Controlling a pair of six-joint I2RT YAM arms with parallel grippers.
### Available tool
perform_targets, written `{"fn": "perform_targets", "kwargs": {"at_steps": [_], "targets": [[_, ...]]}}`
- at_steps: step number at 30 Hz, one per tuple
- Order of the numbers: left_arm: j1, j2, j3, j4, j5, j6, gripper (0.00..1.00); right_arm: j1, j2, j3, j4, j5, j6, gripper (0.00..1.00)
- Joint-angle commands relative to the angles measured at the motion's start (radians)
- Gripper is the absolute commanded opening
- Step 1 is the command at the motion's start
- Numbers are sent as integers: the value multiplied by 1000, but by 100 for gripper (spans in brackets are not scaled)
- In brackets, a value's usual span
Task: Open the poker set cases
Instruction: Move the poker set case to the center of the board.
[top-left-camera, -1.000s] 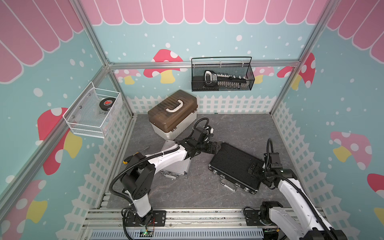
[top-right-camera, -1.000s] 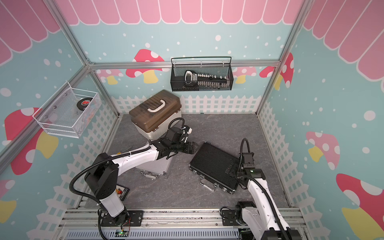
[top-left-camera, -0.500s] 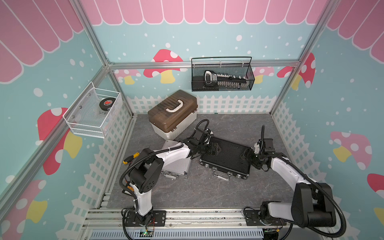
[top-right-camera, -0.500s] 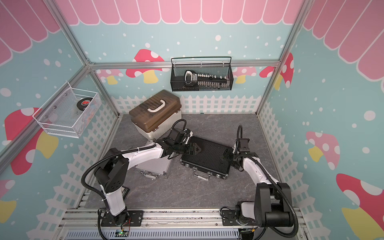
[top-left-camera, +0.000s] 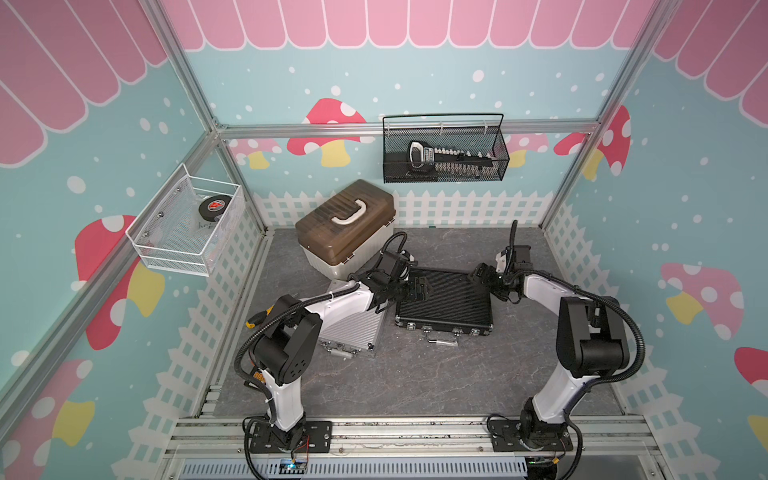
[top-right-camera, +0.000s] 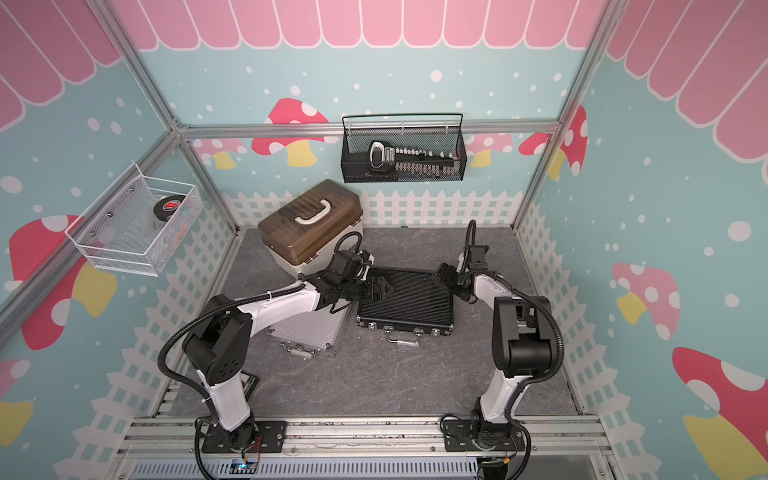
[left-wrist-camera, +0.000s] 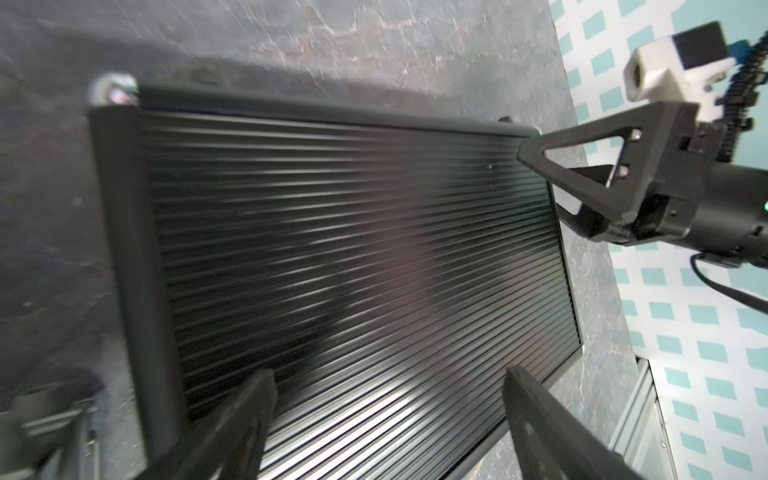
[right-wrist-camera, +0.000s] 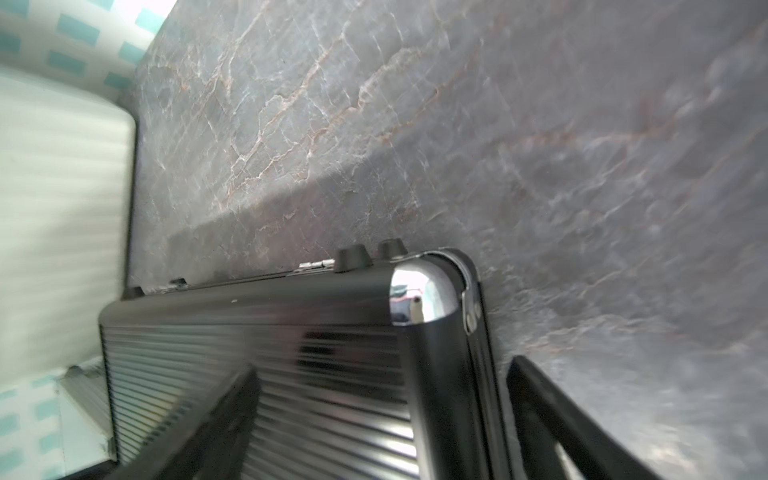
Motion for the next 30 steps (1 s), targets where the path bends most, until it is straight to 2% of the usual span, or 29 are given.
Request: {"fn": "perform_targets", "kwargs": {"at_steps": [1, 5, 7, 10, 14, 17, 20, 24, 30], "targets": [[3, -103, -19, 0, -93, 9, 88, -14, -92, 44, -109, 143, -64, 99], [2, -176, -73, -3, -175, 28, 89, -16, -217, 14, -190, 209, -96, 99], [5, -189, -93, -4, -190, 29, 89, -13, -289, -35, -214, 162, -89, 97], [11, -177, -104, -13, -172, 15, 89, 13, -427, -171, -208, 69, -66, 85], [11, -147, -106, -9, -146, 0, 89, 125, -619, -351, -218, 61, -18, 74], [11, -123, -105, -7, -131, -17, 89, 217, -727, -461, -200, 39, 63, 70], [12, -109, -117, 8, -123, -35, 89, 280, -824, -583, -90, 8, 158, 67], [11, -88, -124, 11, -123, -49, 89, 329, -859, -694, 61, 5, 226, 60], [9, -78, -144, 19, -114, -74, 89, 390, -757, -770, 265, 1, 273, 58]]}}
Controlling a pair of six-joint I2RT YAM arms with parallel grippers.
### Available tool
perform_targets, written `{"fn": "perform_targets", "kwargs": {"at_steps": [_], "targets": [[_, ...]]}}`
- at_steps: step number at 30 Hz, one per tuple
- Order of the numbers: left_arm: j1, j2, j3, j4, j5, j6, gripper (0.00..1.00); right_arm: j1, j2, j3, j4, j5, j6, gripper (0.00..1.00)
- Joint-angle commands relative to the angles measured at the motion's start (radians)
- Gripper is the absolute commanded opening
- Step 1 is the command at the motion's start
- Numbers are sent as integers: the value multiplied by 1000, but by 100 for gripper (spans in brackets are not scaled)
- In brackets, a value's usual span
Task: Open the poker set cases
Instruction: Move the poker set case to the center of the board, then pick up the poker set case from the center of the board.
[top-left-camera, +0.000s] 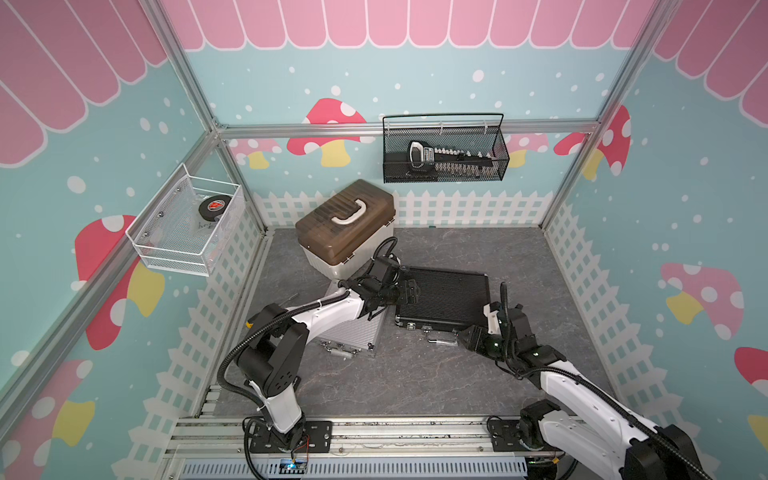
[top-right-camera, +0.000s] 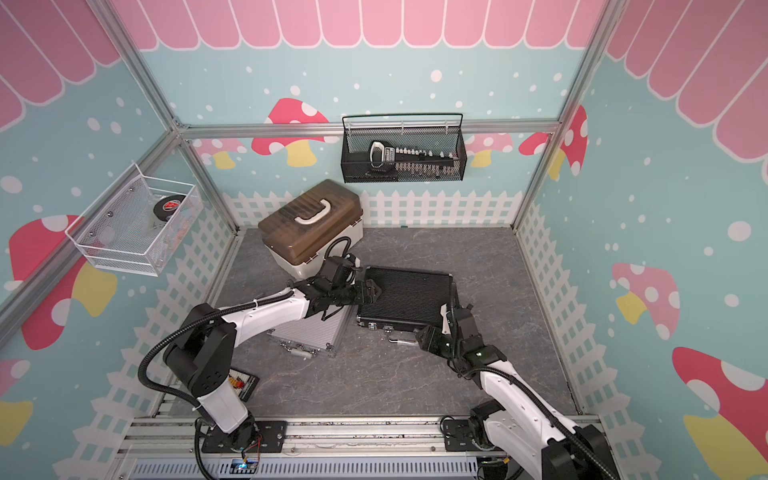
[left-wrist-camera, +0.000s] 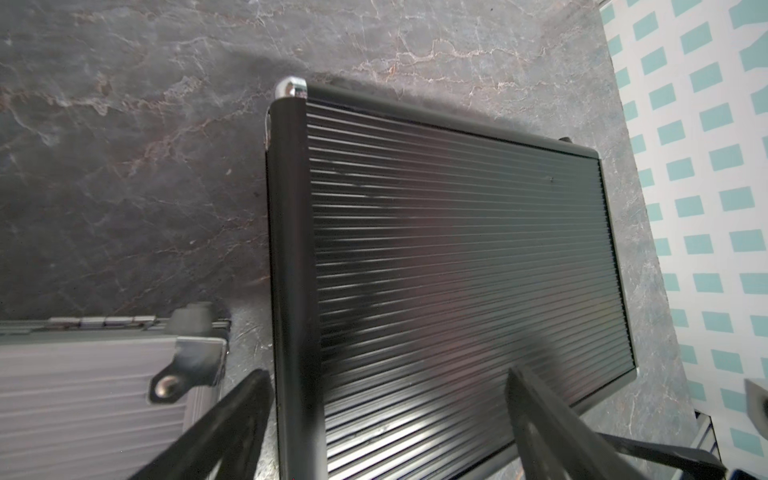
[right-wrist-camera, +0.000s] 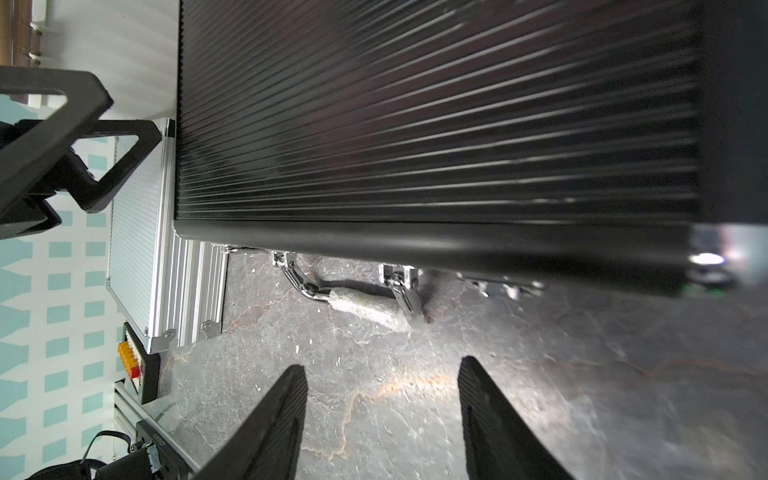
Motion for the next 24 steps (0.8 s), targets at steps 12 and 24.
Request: {"fn": "perform_targets", "kwargs": {"at_steps": [12, 24], "targets": [[-16, 50, -50, 76, 81, -111, 89, 56, 204, -119, 425, 62, 91, 59], [-30, 54, -68, 146, 153, -192, 88, 60, 328, -119, 640, -29, 158, 51]]}}
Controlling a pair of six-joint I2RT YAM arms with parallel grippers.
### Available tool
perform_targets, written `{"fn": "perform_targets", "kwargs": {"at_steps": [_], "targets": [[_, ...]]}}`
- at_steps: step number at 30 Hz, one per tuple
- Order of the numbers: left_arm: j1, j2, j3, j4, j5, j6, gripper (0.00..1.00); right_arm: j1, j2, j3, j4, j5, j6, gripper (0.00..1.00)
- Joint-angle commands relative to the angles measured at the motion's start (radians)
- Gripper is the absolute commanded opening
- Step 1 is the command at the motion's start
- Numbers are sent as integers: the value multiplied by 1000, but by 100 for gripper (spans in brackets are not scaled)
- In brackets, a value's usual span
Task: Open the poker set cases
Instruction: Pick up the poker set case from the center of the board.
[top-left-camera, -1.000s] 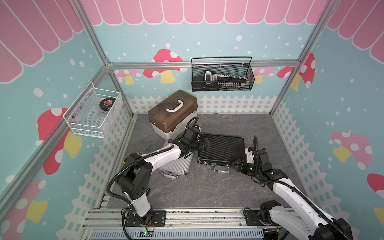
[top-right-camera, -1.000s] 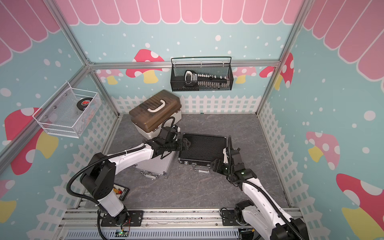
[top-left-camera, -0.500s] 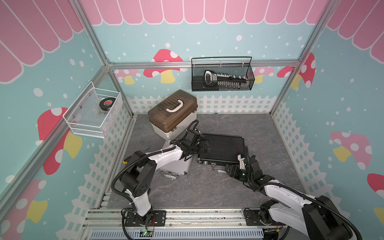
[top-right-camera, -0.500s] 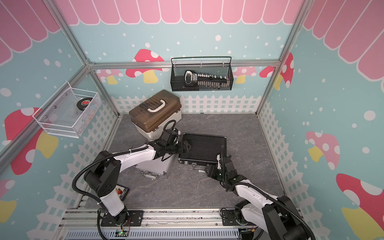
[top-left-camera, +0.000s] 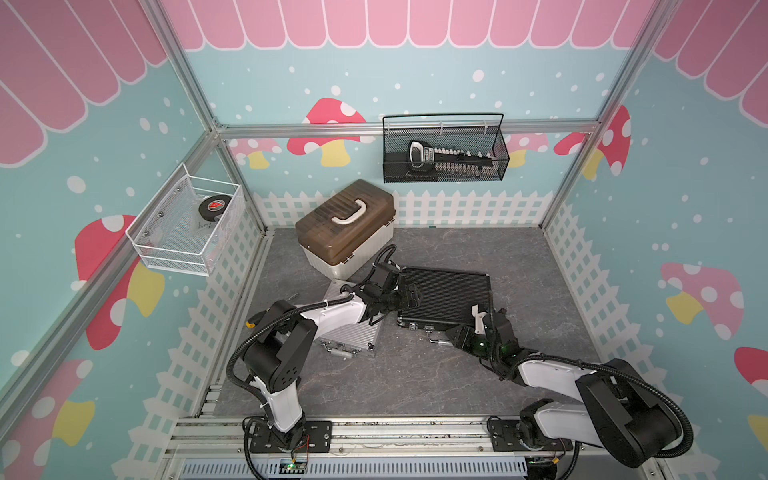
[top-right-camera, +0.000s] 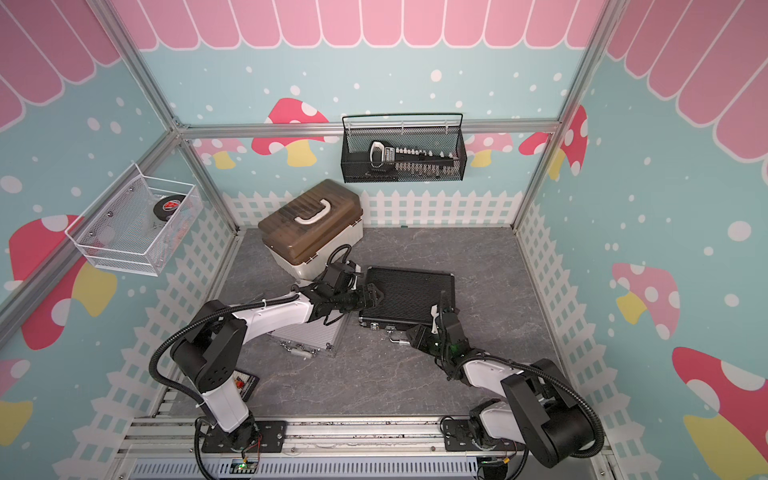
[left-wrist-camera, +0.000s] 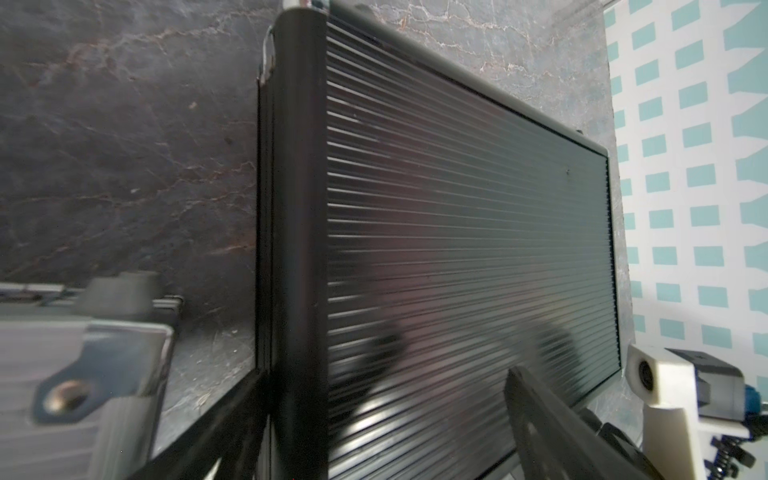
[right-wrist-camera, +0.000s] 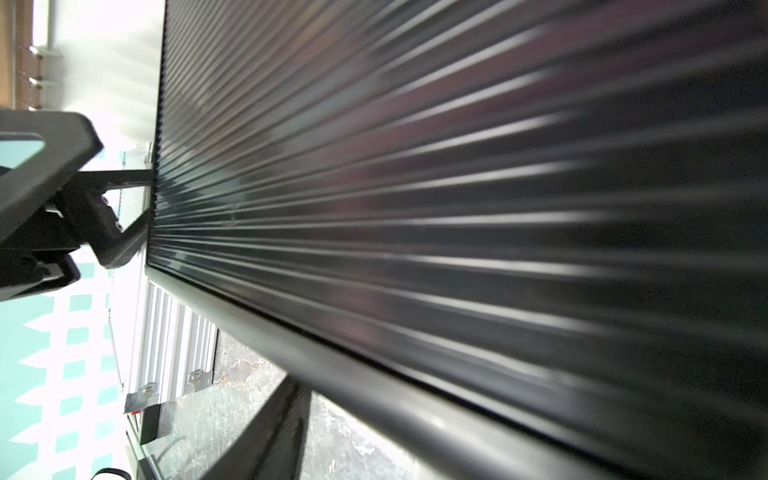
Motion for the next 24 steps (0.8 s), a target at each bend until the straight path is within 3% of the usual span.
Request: {"fn": "perform_targets", "kwargs": {"at_steps": [1, 4, 24], "targets": [[-25, 14, -11, 45, 88, -59, 88, 12, -4, -4, 94, -45, 58, 50], [-27, 20, -10, 49, 85, -64, 88, 12, -26, -9, 93, -40, 95, 40], [-27, -29, -24, 40, 19, -40, 88, 12, -168, -24, -62, 53, 205, 10]]}}
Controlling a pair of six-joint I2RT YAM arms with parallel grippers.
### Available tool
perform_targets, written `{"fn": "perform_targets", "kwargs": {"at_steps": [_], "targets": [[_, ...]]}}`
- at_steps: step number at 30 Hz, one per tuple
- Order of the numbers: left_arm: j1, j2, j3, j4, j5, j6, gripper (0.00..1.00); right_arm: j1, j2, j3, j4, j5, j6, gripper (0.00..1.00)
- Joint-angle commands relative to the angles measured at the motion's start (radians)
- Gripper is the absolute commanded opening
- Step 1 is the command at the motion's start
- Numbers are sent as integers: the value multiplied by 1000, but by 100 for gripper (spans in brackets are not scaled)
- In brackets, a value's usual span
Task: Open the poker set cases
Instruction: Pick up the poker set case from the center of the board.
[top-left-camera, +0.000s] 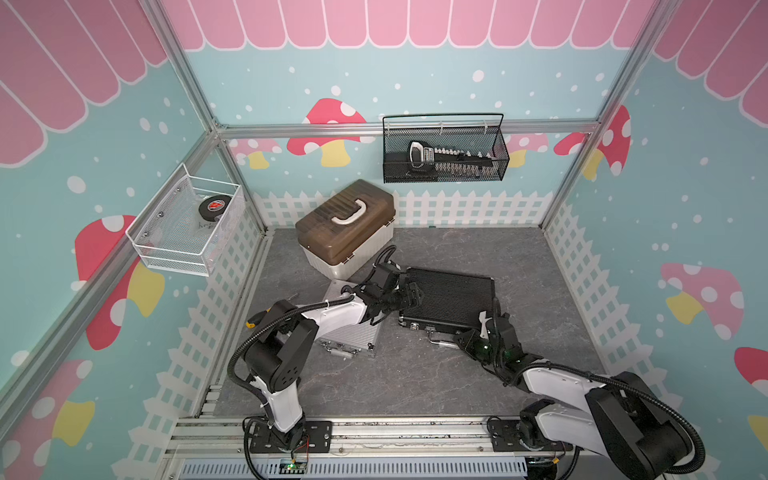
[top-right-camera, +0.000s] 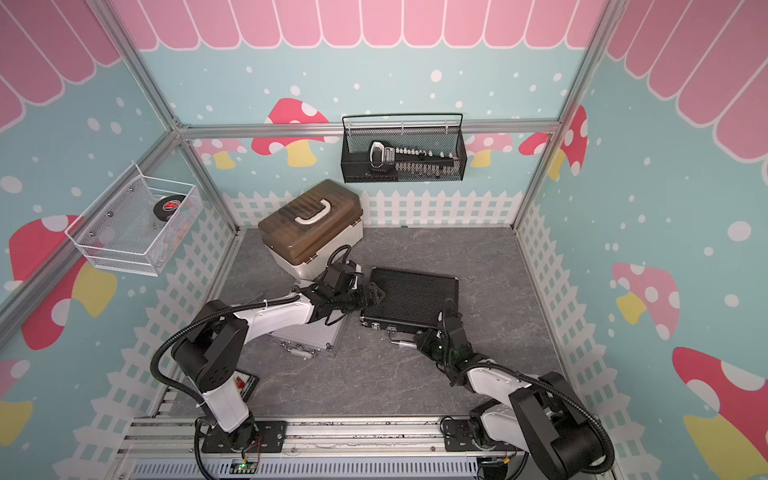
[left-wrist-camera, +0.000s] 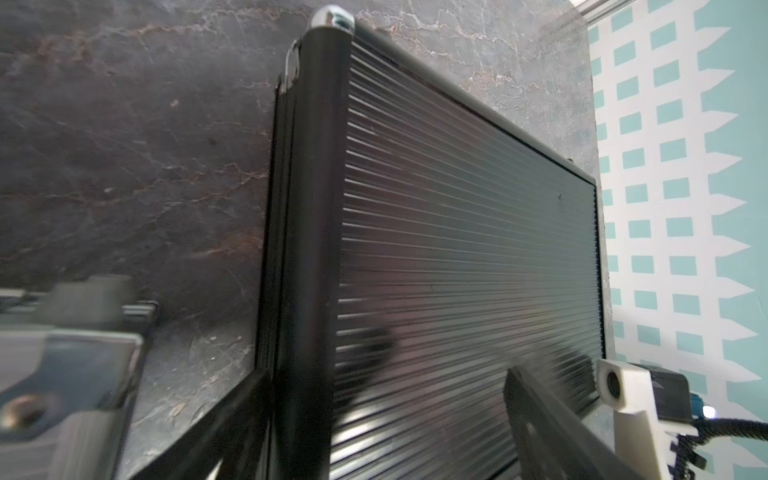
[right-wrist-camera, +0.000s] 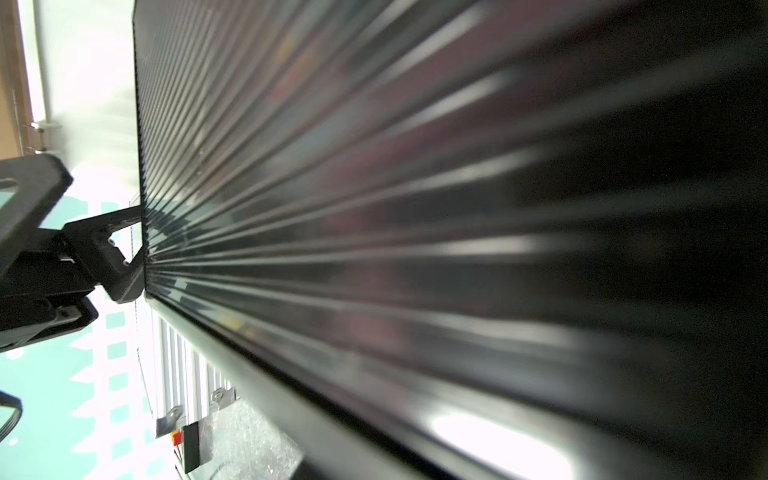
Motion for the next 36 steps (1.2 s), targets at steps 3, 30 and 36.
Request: {"fn": "perform_targets", "kwargs": {"at_steps": [3, 30, 36], "targets": [[-20, -81, -15, -18, -43, 43, 88, 10, -94, 23, -49, 37, 29, 0], [-413, -335, -186, -42, -121, 1726, 77, -13, -202, 121, -207, -71, 30, 0], [-426, -203, -171, 76, -211, 1774, 72, -29, -216, 128, -214, -94, 28, 0]]}}
